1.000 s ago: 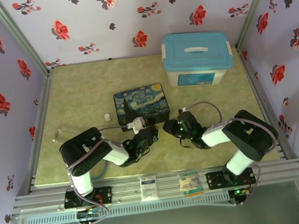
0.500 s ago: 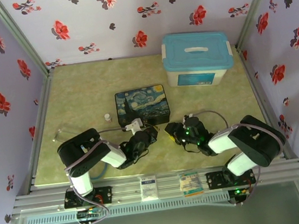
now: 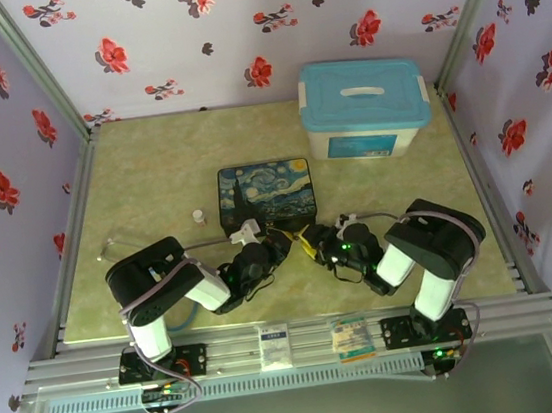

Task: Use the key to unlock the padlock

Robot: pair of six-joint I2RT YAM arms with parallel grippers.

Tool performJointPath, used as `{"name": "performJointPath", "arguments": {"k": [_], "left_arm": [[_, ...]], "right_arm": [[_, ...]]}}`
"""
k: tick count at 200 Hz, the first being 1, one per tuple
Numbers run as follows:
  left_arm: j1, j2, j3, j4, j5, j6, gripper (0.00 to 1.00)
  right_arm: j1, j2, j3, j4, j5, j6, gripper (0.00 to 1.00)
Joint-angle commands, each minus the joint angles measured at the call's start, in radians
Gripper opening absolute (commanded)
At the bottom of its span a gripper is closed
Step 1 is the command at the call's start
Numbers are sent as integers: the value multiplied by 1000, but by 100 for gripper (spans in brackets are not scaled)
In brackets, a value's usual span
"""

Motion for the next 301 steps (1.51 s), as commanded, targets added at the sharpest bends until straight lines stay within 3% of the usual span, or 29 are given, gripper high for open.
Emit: {"name": "performJointPath", "arguments": {"k": [1, 29, 73, 112, 155, 192, 250, 262, 301], "left_arm": [[-2, -20, -5, 106, 6, -19, 0], [-2, -36, -2, 110, 6, -27, 0], [-1, -27, -10, 144, 9, -52, 0], [-9, -1, -8, 197, 11, -82, 0], [-15, -5, -11, 199, 11, -79, 0], [-20, 9, -16, 210, 11, -96, 0], [-31, 30, -8, 209, 10, -54, 0], [-34, 37, -16, 208, 2, -45, 11], [-37, 63, -77, 208, -69, -24, 22]], "right_arm": [[10, 23, 11, 64, 41, 18, 37], [26, 64, 21, 67, 54, 21, 30], [26, 44, 15, 65, 79, 12, 33], [29, 50, 39, 67, 94, 26, 24], [34, 42, 55, 66, 101, 57, 22], [40, 43, 63, 66, 134, 82, 9], [61, 59, 76, 67, 105, 238, 0], [60, 47, 73, 66, 104, 262, 0], [53, 33, 64, 66, 80, 363, 0]]}}
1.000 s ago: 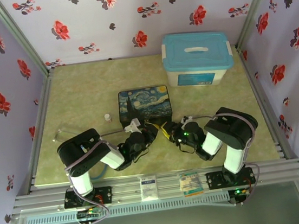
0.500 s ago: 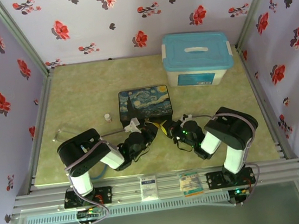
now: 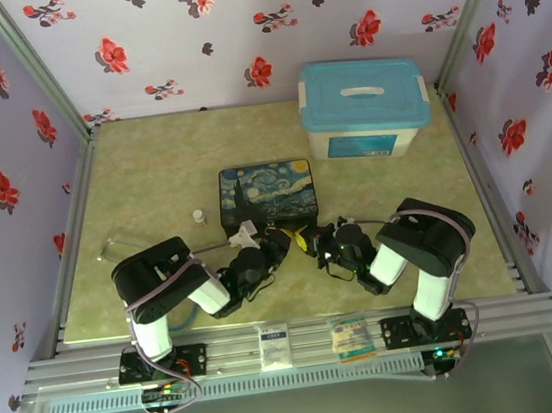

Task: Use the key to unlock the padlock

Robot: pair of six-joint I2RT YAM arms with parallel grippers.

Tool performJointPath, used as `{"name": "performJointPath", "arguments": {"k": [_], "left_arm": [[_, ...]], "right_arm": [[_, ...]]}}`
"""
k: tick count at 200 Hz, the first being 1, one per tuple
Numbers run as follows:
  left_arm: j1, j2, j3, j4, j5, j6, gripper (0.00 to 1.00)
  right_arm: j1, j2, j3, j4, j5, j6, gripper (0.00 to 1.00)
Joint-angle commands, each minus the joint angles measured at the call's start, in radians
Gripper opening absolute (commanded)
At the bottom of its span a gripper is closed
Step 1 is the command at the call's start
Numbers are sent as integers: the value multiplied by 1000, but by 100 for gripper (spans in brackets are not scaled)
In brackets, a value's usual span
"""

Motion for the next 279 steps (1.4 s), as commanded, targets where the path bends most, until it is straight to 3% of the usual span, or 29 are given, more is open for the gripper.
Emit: {"name": "performJointPath", "arguments": {"k": [1, 19, 82, 107, 147, 197, 253, 272, 279], "left_arm": [[-19, 28, -33, 40, -37, 55, 22], [-22, 44, -37, 39, -47, 65, 30], [-77, 44, -135, 36, -202, 115, 28], [-78, 43, -144, 36, -198, 122, 31], [-80, 33, -144, 36, -203, 144, 48], [-79, -31, -114, 26, -179, 182, 47], [-71, -151, -134, -208, -252, 119, 48], [-68, -190, -112, -334, -260, 149, 43], [-68, -208, -64, -428, -256, 162, 36]], "right_arm": [[5, -14, 19, 48, -17, 101, 0], [3, -3, 22, 47, -19, 129, 0], [-13, -26, 10, 48, 13, 180, 0], [-9, -6, 23, 48, 4, 173, 0], [-1, 19, 13, 48, 8, 147, 0], [1, 54, -4, 47, -4, -26, 1], [15, 150, -2, 48, -16, -116, 6], [19, 156, -4, 47, -8, -111, 5], [19, 159, -6, 48, -7, -110, 4]]}}
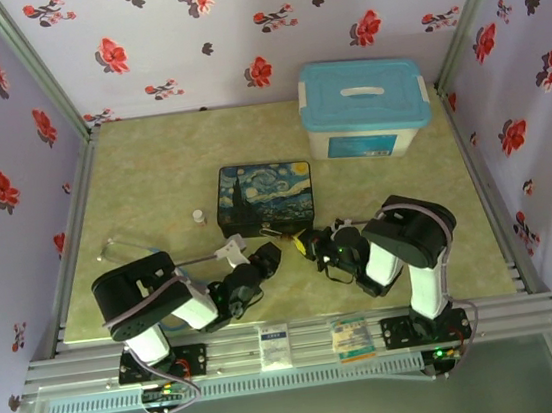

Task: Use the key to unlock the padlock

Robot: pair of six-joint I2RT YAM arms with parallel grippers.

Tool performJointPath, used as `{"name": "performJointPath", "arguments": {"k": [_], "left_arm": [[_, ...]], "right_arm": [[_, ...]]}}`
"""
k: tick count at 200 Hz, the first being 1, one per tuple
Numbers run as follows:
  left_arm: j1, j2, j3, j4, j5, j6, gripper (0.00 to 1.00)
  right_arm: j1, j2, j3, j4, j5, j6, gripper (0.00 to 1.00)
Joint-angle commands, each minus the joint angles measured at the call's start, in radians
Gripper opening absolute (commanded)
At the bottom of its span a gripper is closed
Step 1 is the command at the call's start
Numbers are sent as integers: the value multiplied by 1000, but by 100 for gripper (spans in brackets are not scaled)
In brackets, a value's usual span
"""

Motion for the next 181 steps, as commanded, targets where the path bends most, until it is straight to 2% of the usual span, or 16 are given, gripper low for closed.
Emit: {"name": "performJointPath", "arguments": {"k": [1, 12, 22, 43, 50, 61, 72, 79, 110, 133, 149, 164, 181], "left_arm": [[9, -55, 63, -266, -50, 34, 35], [5, -76, 99, -347, -38, 52, 22], [-11, -104, 98, -361, -53, 30, 22], [-52, -192, 96, -374, -118, 23, 27], [-53, -205, 111, -392, -115, 18, 33], [-51, -186, 136, -388, -102, 21, 44], [-49, -140, 146, -366, -94, -10, 48], [-46, -100, 139, -285, -87, -13, 50], [4, 78, 160, -66, -1, -72, 44], [10, 117, 175, -63, -8, -100, 42], [22, 124, 179, -32, -11, -75, 36], [27, 115, 182, -7, -4, -68, 36], [28, 106, 223, -95, 19, -82, 37]], "right_arm": [[11, 41, -9, -62, 9, -20, 4], [12, 41, -10, -62, 8, -20, 4], [16, 38, -10, -62, 10, -23, 4], [19, 41, -11, -62, 14, -23, 4], [21, 42, -10, -62, 13, -23, 4], [23, 43, -9, -62, 16, -19, 4], [24, 43, -5, -62, 15, -21, 4], [26, 41, -2, -62, 15, -21, 4], [36, 37, 2, -62, 16, -21, 4], [43, 33, -1, -62, 19, -24, 3], [49, 39, -1, -62, 27, -25, 3], [58, 47, 3, -62, 30, -24, 3], [64, 53, 8, -63, 34, -24, 3]]}}
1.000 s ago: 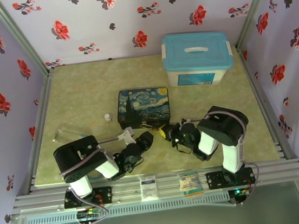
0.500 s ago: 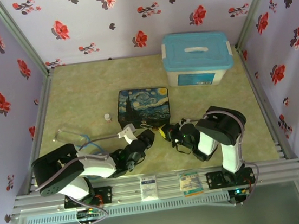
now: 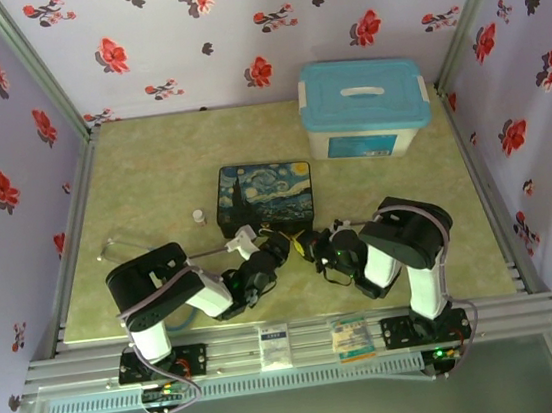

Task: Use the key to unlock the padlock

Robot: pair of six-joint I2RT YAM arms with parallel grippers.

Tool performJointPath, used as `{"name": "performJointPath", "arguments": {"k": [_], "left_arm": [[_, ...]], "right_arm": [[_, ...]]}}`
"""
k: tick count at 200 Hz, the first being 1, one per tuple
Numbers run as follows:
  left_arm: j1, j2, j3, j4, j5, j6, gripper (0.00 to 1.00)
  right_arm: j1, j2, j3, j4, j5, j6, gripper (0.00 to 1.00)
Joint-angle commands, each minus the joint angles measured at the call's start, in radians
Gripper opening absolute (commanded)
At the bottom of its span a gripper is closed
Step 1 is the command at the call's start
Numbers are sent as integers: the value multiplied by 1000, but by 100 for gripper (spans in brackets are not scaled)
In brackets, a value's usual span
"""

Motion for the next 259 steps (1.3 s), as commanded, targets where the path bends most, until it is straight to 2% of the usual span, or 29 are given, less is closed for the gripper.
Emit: {"name": "performJointPath", "arguments": {"k": [1, 29, 52, 80, 92, 102, 149, 196, 236, 259], "left_arm": [[7, 3, 59, -38, 26, -9, 37], [6, 66, 59, 40, 35, -28, 33], [16, 69, 38, 36, 27, -42, 21], [16, 20, 32, -32, 21, -9, 2], [17, -14, 41, -113, 23, 7, 0], [20, -49, 50, -203, 24, 21, 0], [38, -191, 98, -559, 60, 84, 0], [84, -213, 199, -833, 194, 191, 0], [88, -214, 299, -1101, 198, 290, 0], [95, -227, 305, -1132, 198, 298, 0]], "right_arm": [[27, 41, 6, -78, -15, -2, 3], [35, 39, 16, -78, -15, -3, 3], [34, 37, 9, -78, -15, -7, 6], [23, 21, -29, -78, 4, -32, 33], [9, 1, -45, -78, 5, -57, 45], [-6, -16, -57, -80, 7, -70, 49], [-69, -34, -42, -86, -16, -117, 52], [-104, 30, 1, -79, -27, -138, 50], [-122, 42, 3, -80, -24, -149, 50], [-138, 55, 10, -79, -22, -145, 49]]}}
